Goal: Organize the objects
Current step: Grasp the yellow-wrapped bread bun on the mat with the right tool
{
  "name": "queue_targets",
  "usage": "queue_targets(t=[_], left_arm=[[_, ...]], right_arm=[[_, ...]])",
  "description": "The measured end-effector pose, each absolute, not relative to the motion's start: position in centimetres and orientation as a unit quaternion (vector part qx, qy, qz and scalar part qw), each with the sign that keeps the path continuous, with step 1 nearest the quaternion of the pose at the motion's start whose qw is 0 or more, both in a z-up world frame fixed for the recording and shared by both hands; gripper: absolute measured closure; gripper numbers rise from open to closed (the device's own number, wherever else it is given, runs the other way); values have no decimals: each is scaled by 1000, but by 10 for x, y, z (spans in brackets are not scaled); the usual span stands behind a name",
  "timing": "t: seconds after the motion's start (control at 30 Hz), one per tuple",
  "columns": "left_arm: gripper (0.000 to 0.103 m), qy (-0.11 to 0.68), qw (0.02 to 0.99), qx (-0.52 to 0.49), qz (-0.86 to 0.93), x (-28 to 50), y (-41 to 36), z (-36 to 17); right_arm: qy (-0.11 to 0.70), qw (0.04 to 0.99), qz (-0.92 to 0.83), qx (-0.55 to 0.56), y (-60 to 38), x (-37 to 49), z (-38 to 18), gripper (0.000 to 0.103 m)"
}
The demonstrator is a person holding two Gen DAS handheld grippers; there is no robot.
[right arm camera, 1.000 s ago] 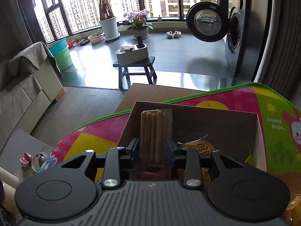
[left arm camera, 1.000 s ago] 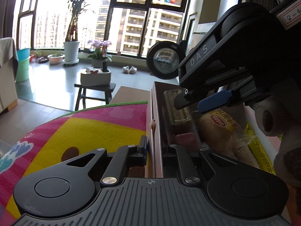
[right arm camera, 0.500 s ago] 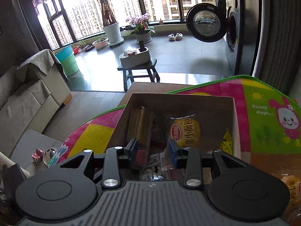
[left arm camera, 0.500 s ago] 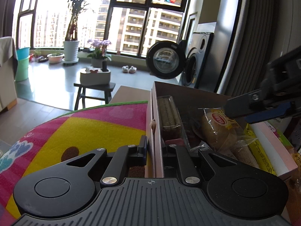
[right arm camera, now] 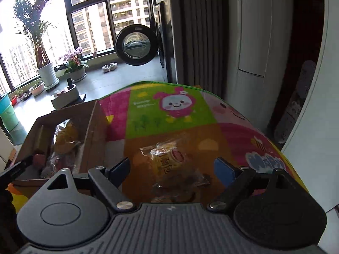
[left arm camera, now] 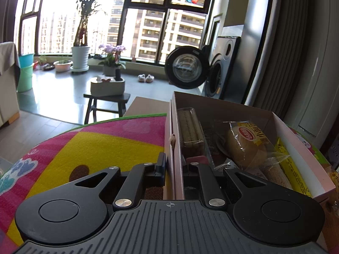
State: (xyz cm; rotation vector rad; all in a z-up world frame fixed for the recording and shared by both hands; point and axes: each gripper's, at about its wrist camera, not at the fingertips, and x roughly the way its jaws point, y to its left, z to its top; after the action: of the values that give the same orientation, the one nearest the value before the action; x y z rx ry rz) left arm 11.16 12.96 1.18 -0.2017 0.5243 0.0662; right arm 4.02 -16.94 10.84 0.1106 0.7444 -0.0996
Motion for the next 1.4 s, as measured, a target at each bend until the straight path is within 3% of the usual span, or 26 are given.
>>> queue_targets(t=[0.43,0.5,0.6,0.73,1.4], left_arm=[[91,258,960,-99,33,111,130,12],[91,258,960,-99,33,111,130,12],[91,258,960,-99,33,111,129,12],[91,258,960,-99,33,111,130,12],[91,258,960,-99,33,111,129,11]], right_arm=[[370,926,-62,-54,-133,83,50,15],[369,926,-59,-55,-131,86,47,19],[376,924,-40,-49,-129,83,51,38],[384,921,-36,-45,-129,74,54,42],[427,903,26,-29,-113,-33,61,42]])
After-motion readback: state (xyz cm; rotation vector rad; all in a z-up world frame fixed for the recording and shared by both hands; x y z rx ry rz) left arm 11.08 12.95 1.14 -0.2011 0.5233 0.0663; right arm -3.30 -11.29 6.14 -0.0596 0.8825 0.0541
